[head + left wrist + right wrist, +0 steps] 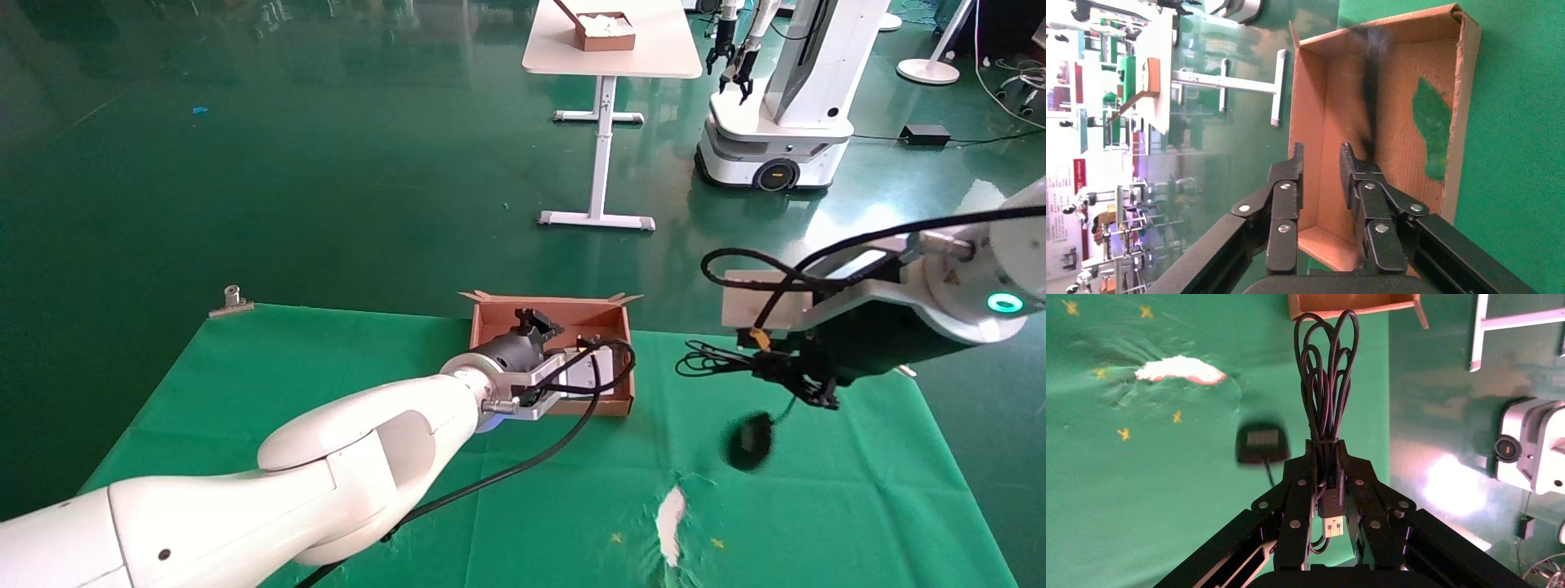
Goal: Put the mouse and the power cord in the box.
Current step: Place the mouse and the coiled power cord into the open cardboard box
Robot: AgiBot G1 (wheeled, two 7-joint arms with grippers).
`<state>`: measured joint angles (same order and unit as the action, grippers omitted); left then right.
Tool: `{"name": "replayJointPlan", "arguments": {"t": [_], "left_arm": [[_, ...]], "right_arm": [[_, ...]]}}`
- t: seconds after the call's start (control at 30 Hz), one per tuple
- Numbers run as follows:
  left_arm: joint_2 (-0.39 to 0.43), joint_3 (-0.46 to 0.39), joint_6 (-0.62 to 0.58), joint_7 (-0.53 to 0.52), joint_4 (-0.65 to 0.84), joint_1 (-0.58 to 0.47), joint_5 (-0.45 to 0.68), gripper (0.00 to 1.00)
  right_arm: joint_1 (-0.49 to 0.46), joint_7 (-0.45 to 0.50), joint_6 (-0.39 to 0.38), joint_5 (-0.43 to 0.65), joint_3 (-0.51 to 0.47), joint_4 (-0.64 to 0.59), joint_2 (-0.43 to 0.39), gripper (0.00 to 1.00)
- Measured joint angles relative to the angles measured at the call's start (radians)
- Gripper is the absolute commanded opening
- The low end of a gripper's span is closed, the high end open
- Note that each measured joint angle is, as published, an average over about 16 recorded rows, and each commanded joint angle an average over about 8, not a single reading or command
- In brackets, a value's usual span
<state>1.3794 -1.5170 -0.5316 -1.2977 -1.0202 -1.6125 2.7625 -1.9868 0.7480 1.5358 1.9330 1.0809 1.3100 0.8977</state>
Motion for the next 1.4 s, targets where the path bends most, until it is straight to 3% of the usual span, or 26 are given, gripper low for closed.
{"name": "replayJointPlan", "arguments": {"t": [0.43,0.7,0.87,1.13,1.4], "left_arm": [[-0.008,0.007,-0.053,-0.079,0.118,-0.040,-0.011,1.00],[-0.036,0.029,-0.098,-0.132,0.325,-0.083,-0.041,1.00],[-0.054,0.035,-0.088,-0.114,0.427,-0.101,-0.083,1.00],[-0.064,0.041,-0.033,-0.034,0.509,-0.111,-0.167,1.00],[-0.052,0.044,-0.012,0.020,0.549,-0.117,-0.215,1.00]], "right_arm": [[-0.017,-0.024,-0.016,-0.008,0.014,-0.021,0.022,0.00],[-0.016,-0.137,-0.106,0.014,0.025,-0.157,0.097,0.00],[-0.014,-0.280,-0.230,0.036,0.031,-0.352,0.194,0.00],[0.001,-0.536,-0.543,0.065,0.036,-0.714,0.377,0.00],[0.038,-0.692,-0.785,0.028,0.047,-0.861,0.465,0.00]]}}
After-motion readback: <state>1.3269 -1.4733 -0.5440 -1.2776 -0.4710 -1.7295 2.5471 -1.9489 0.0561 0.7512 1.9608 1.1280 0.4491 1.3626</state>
